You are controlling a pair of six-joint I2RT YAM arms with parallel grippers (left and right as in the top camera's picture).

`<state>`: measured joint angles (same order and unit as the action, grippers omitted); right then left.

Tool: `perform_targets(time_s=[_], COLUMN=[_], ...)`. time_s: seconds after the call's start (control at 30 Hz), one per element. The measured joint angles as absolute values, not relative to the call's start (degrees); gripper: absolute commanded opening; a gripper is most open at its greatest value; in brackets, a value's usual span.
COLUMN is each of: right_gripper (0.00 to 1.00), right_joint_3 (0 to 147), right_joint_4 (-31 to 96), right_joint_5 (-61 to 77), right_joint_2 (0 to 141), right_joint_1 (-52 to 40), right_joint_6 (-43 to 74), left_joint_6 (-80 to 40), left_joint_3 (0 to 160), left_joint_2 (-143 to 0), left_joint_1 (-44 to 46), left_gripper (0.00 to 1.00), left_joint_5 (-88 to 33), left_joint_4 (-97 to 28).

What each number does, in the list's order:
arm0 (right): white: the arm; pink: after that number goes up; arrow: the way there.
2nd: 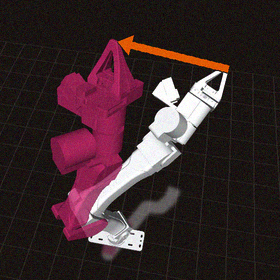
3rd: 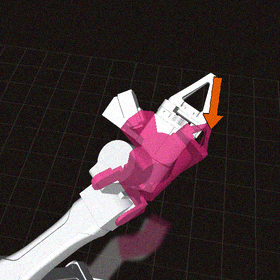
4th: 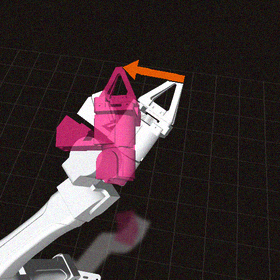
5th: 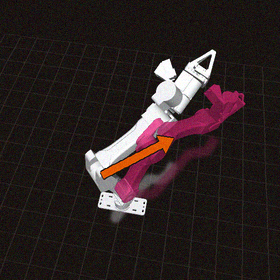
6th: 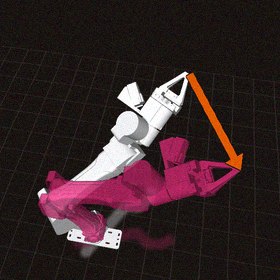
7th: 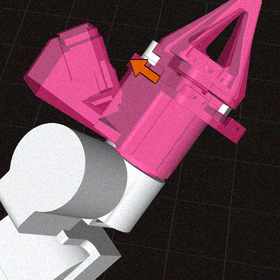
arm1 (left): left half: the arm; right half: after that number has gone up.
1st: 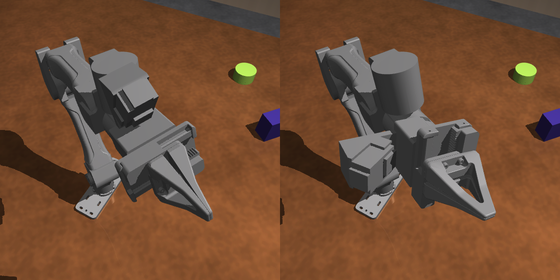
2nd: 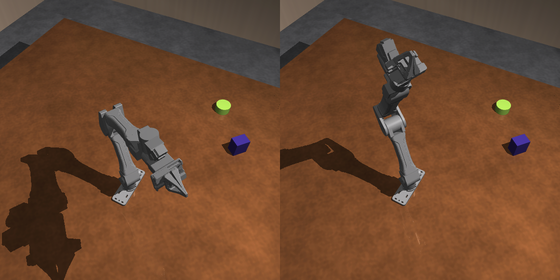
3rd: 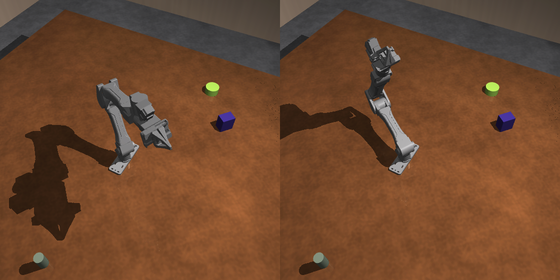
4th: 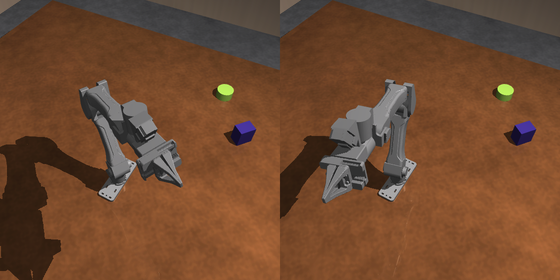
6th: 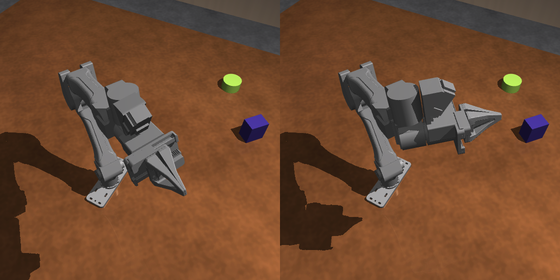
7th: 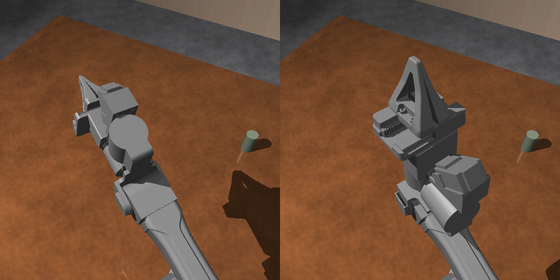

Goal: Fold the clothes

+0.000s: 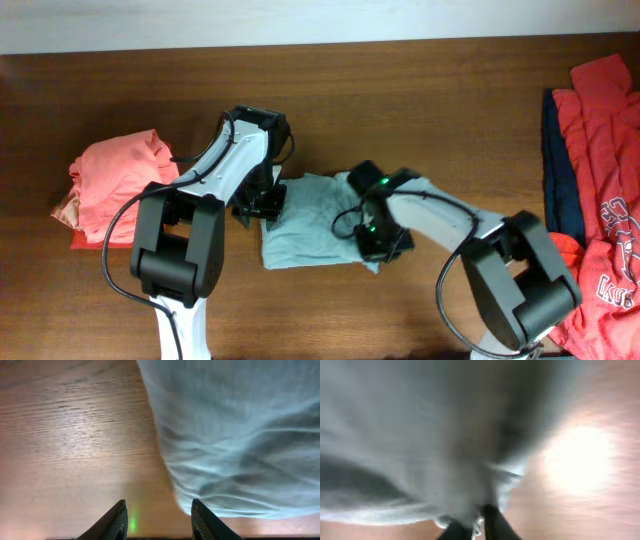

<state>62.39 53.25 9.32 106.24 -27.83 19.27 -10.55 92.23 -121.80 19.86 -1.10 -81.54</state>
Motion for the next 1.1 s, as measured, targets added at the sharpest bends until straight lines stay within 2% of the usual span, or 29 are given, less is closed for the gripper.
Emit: perform_targets(time_s=[0.07, 0.13, 0.33, 0.4, 0.47, 0.5, 0.57, 0.73, 1.03, 1.1], right_gripper=[0.28, 0.31, 0.31, 0.31, 0.32, 0.32, 0.42, 0.45, 0.48, 0.51], right_joint_3=[62.8, 63.6, 69.5, 72.9, 76.5, 78.4, 81.1, 82.9, 80.0, 79.4], right_joint_4=[53.0, 52.9, 57.8, 61.7, 64.5, 65.8, 68.0, 71.6, 73.5, 73.5], right_joint_5=[8.1, 6.7, 3.1, 2.1, 1.3, 1.1, 1.1, 2.9, 3.9, 3.9], right_joint_2=[106.2, 106.2, 106.3, 106.4, 106.3, 106.3, 105.8, 103.4, 103.2, 103.2], right_joint_1=[-25.1, -23.0, -19.2, -18.7, -18.2, -18.0, -17.9, -17.9, -18.0, -18.0], right_joint_6=[18.6, 17.6, 15.9, 15.7, 15.6, 15.4, 15.3, 15.0, 14.5, 14.5], left_joint_6=[-10.5, -10.7, -10.8, -10.7, -10.0, -9.7, -8.5, -6.4, -5.3, -5.3], left_joint_3=[92.2, 92.2, 92.8, 95.1, 98.8, 101.6, 105.0, 107.7, 107.7, 107.7], left_joint_2=[-121.8, -121.8, -121.8, -121.8, -121.8, -121.8, -121.8, -121.7, -122.5, -123.2], left_joint_1=[19.9, 19.9, 19.9, 19.9, 19.9, 19.9, 19.9, 19.7, 19.6, 19.6], left_gripper=[0.28, 0.24, 0.23, 0.29, 0.5, 0.56, 0.62, 0.63, 0.63, 0.63], left_joint_5=[-1.1, -1.1, -1.3, -1.3, -1.2, -1.1, -0.8, -1.1, -3.5, -3.7], left_joint_4=[-81.5, -81.7, -81.8, -81.8, -80.9, -79.3, -75.1, -64.3, -66.7, -67.2])
